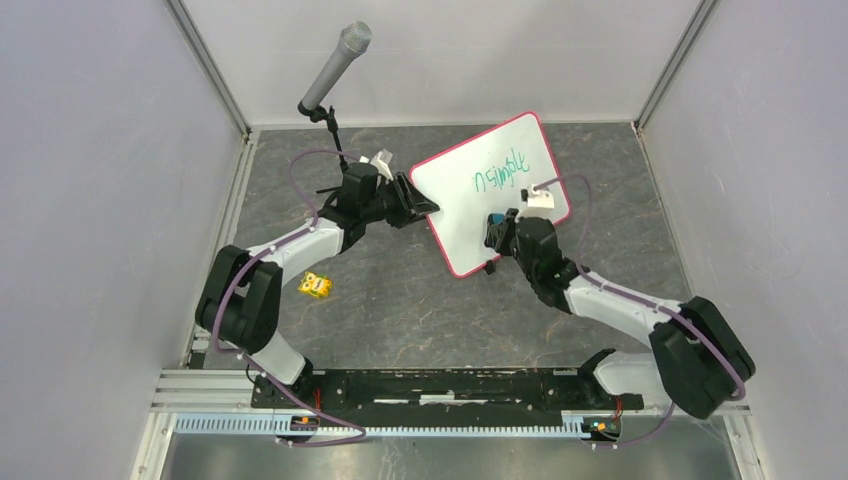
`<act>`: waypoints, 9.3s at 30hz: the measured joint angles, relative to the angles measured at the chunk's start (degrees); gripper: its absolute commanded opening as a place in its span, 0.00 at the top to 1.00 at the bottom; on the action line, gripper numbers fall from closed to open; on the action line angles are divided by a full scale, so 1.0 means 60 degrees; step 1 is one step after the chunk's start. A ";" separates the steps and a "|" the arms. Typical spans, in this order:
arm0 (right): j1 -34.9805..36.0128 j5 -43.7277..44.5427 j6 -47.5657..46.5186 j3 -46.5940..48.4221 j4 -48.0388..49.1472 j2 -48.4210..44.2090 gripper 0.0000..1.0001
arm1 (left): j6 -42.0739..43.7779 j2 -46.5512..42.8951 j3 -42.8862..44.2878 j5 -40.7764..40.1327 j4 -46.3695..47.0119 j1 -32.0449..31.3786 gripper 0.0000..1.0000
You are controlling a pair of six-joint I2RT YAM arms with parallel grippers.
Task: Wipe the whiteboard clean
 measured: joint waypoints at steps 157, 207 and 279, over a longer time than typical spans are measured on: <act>-0.0586 -0.0641 -0.3133 0.4860 0.1603 0.4561 0.78 | 0.2561 0.0623 0.1024 -0.1384 -0.1104 -0.0331 0.96; -0.3475 -0.0969 -0.1923 0.4674 0.0331 0.4692 0.78 | 0.3056 0.0430 0.1162 -0.2095 -0.1508 -0.0597 0.98; -0.4787 -0.3115 -0.1348 0.7672 -0.0973 0.6692 0.77 | 0.3435 0.0364 0.1344 -0.2626 -0.2084 -0.0841 0.98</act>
